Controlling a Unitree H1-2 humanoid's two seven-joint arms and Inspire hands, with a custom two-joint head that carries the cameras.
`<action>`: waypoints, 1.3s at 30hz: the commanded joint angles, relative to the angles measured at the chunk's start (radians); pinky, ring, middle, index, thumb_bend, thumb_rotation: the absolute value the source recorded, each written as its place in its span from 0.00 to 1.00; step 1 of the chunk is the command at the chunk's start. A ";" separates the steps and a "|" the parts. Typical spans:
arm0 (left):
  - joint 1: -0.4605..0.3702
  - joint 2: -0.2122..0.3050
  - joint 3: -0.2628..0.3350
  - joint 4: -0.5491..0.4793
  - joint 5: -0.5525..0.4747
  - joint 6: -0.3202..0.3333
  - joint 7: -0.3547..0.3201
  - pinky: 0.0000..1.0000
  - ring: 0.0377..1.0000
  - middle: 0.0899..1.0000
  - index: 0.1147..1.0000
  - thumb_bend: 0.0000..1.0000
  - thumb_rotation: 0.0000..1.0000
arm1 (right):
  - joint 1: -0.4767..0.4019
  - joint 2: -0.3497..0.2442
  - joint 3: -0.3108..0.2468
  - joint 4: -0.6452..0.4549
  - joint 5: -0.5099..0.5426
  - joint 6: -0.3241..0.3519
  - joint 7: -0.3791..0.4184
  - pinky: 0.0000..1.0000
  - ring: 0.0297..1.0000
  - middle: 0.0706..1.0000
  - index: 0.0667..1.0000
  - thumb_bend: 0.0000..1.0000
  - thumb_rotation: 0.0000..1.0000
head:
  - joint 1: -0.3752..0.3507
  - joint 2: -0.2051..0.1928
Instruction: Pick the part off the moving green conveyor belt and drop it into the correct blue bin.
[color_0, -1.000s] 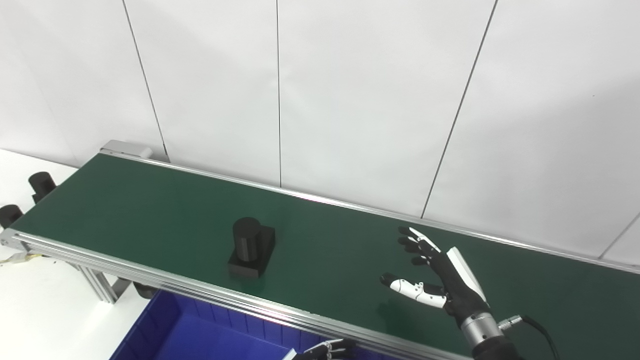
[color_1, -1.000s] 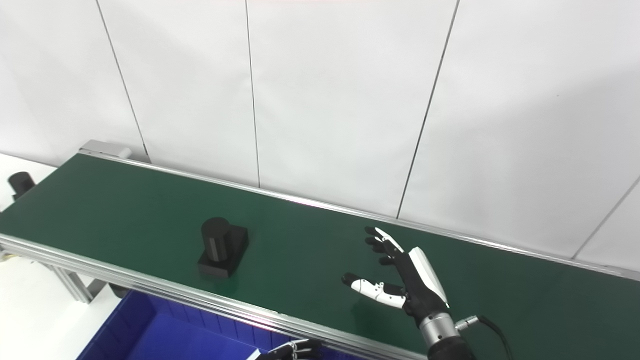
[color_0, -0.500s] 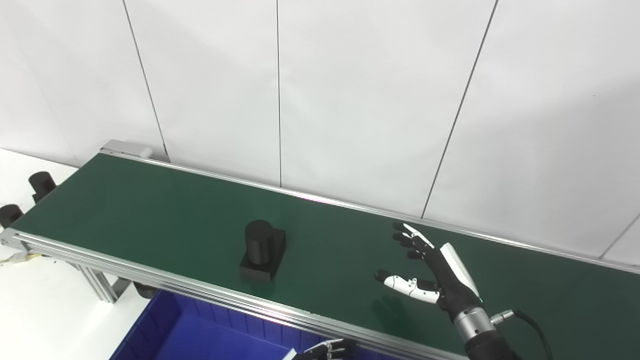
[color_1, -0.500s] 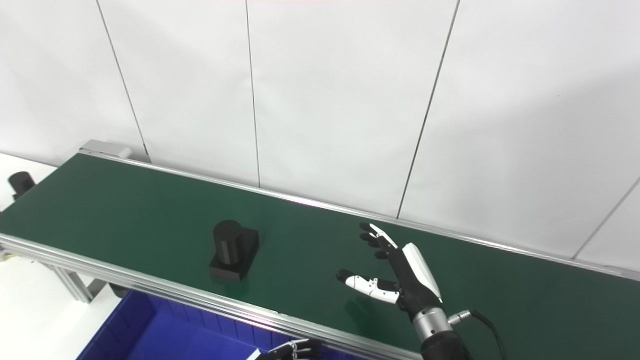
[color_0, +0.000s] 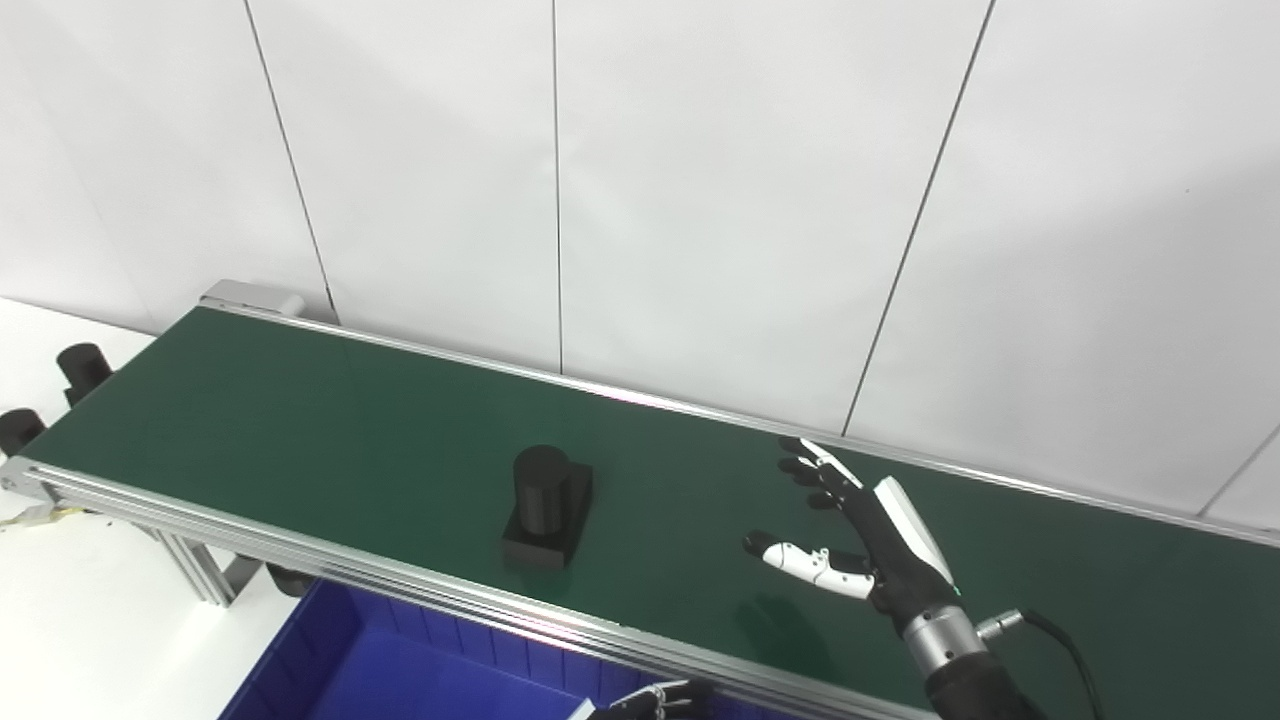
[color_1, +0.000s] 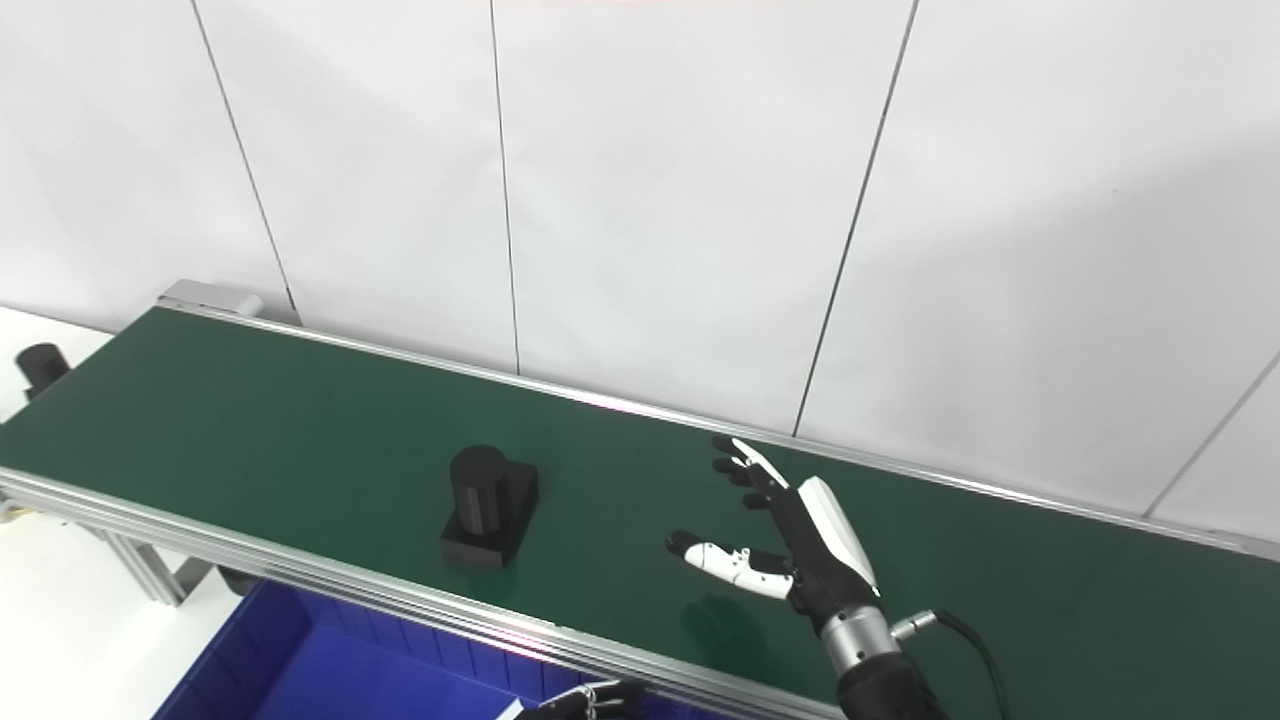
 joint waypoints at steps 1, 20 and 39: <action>-0.019 -0.009 -0.004 -0.010 -0.001 -0.039 0.004 0.67 0.75 0.79 0.80 1.00 0.25 | -0.052 0.015 0.003 -0.022 -0.006 -0.036 -0.011 0.80 0.85 0.84 0.90 0.63 0.52 | 0.001 0.001; -0.011 -0.016 -0.004 -0.019 -0.002 -0.036 0.004 0.67 0.75 0.79 0.80 1.00 0.25 | -0.091 0.044 0.024 0.035 -0.024 -0.046 -0.018 0.79 0.87 0.86 0.91 0.66 0.47 | 0.003 0.006; -0.009 -0.030 -0.008 -0.019 0.009 -0.041 0.012 0.67 0.75 0.78 0.80 1.00 0.25 | -0.144 0.067 0.054 0.144 -0.071 -0.054 -0.042 0.79 0.87 0.85 0.89 0.74 0.45 | 0.013 0.011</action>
